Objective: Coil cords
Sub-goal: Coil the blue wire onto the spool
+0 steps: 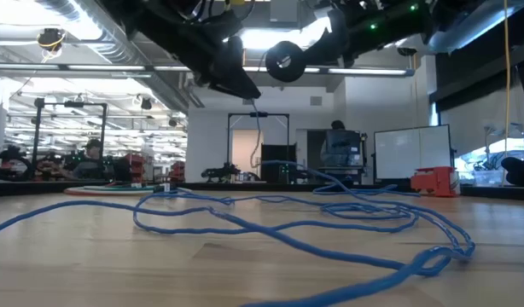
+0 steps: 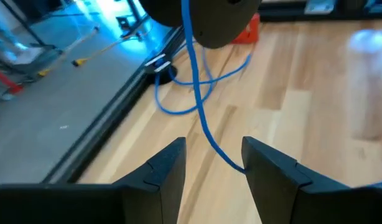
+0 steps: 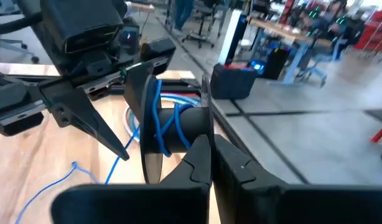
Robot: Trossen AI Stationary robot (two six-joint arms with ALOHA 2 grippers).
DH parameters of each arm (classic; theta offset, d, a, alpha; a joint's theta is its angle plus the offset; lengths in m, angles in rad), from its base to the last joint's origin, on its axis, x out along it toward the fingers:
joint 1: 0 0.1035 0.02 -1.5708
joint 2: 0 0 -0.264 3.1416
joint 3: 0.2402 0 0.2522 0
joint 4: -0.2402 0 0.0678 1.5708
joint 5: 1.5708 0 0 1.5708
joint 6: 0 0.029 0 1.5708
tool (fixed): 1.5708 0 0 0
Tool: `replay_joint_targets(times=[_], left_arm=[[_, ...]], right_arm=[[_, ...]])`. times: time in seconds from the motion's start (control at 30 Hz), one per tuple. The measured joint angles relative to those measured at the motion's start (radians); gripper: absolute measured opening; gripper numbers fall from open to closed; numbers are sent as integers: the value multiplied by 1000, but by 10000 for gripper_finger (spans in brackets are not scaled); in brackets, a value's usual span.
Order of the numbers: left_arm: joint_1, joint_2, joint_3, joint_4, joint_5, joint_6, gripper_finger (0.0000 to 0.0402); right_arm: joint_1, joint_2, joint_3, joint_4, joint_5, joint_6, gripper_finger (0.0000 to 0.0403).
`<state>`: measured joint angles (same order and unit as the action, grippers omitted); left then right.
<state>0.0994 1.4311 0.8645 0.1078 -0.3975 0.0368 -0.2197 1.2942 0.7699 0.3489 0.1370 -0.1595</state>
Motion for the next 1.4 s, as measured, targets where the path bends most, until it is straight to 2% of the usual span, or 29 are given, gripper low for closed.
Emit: replay_joint_targets(times=[0.13,0.4,0.5,0.63,0.83,0.97,1.1,1.3,1.4], left_arm=[[28,9,-26,81,99,-36,150],[81,9,-79,120,173,-129,149],[95,9,-94,150,191,-139,134],[112,10,-110,225,247,-139,95],[119,10,-121,241,246,-113,9],[120,34,-121,262,203,-120,5],[119,103,-121,362,204,-151,4],[108,210,-119,589,203,-232,4],[87,236,-101,649,201,-259,3]], right_arm=[[-37,0,51,-108,-48,24,3],[-58,0,78,-167,-69,25,3],[-57,0,78,-166,-71,25,3],[-56,0,78,-167,-71,24,3],[-56,0,78,-166,-88,25,3],[-56,0,78,-139,-132,55,3],[-56,3,78,-80,-190,100,3],[-56,37,78,-1,-174,109,3],[-56,71,78,60,-171,111,3]])
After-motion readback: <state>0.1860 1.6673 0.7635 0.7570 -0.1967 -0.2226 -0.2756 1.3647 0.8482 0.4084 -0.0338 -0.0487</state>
